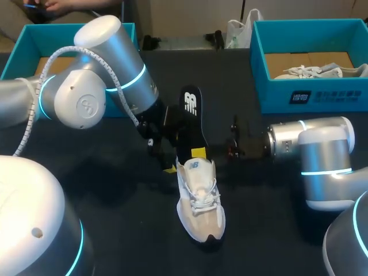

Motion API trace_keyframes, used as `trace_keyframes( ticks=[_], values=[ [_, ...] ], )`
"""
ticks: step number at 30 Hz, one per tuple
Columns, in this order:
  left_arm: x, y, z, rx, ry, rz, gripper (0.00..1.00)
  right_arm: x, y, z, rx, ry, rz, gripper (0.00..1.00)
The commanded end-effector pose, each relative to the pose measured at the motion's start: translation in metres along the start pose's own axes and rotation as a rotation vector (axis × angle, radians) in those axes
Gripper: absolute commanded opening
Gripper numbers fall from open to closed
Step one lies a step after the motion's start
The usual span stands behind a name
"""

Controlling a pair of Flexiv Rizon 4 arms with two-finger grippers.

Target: Take the shoe out of the shoebox, open the shoe tongue, remove and reinsert the insole, then place the shoe into the shoebox

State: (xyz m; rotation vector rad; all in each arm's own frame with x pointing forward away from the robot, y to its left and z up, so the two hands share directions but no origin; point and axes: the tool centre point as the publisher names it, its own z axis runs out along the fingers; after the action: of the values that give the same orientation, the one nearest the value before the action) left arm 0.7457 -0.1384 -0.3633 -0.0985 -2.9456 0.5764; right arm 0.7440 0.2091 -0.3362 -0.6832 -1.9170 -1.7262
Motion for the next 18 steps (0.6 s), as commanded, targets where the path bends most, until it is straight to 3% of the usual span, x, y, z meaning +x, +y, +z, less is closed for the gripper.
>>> trace_keyframes(
  ticks=[1,18],
  values=[
    [0.000,0.000,0.000,-0.002,-0.001,0.000,1.00,0.003,0.003,0.002,0.016,-0.009,-0.002,0.30],
    [0.000,0.000,0.000,-0.002,-0.001,0.000,1.00,-0.002,0.028,0.002,0.091,0.020,-0.022,0.33]
  ],
)
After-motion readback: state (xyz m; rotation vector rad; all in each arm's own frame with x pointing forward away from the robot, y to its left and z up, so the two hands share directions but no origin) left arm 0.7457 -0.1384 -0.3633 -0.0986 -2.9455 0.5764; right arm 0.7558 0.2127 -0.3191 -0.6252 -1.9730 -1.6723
